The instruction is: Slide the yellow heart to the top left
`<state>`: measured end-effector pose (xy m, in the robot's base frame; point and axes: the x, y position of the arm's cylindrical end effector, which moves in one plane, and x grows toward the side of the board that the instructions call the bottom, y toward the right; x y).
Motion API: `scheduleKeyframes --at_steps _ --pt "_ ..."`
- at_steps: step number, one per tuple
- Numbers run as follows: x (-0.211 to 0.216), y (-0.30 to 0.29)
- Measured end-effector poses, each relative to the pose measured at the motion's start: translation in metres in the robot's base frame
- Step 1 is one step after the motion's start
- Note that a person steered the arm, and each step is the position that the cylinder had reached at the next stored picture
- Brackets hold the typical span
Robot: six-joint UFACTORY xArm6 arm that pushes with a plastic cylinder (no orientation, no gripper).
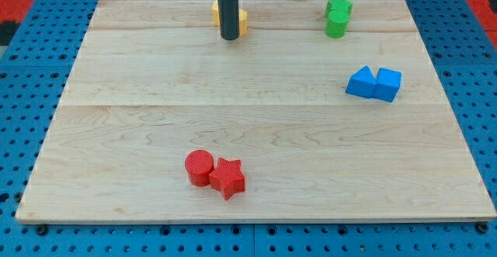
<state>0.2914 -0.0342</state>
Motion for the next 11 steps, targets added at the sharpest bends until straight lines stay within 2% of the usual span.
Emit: scheduleKeyframes --at_steps 2,3,5,6,7,9,10,11 --pt "0.008 0.021" --pt "0.029 0.022" --pt "0.009 0.03" --pt "0.002 0.055" --pt "-0.032 0.053" --pt "-0.067 -0.022" --pt "-0.071 -0.048" --pt "-0.074 -0.107"
